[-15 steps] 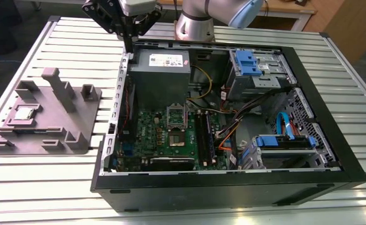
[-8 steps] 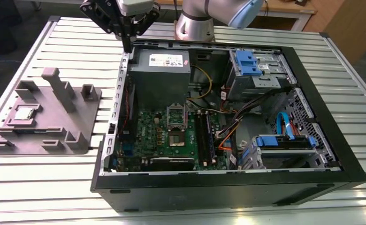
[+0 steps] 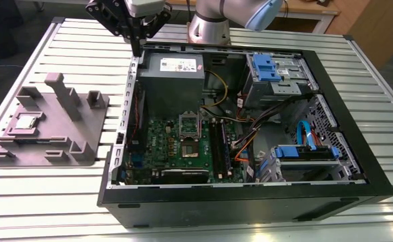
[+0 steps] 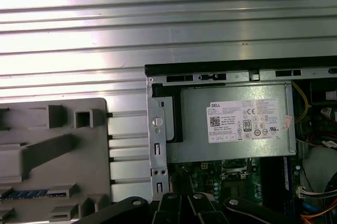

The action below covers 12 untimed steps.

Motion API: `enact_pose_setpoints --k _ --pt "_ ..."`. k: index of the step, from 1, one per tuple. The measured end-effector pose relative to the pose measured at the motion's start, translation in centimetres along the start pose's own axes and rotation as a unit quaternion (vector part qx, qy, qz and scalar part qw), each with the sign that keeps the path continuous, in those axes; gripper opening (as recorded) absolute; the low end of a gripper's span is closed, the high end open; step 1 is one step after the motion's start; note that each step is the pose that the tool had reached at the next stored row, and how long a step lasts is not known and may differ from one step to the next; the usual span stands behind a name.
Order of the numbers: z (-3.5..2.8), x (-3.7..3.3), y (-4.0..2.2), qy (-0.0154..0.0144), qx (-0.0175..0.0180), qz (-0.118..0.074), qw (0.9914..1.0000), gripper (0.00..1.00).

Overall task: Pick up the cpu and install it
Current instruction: 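Reach for the cpu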

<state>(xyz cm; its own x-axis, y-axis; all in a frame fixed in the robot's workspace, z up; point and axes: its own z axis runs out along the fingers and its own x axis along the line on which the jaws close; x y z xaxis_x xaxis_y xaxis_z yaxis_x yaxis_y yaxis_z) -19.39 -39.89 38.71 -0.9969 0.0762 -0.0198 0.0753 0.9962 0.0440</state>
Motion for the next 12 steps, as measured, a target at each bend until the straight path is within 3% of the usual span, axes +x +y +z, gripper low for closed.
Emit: enact_pose_setpoints --k 12 --pt "-0.02 0.83 -0.06 0.0 0.0 0.0 1.0 0.1"
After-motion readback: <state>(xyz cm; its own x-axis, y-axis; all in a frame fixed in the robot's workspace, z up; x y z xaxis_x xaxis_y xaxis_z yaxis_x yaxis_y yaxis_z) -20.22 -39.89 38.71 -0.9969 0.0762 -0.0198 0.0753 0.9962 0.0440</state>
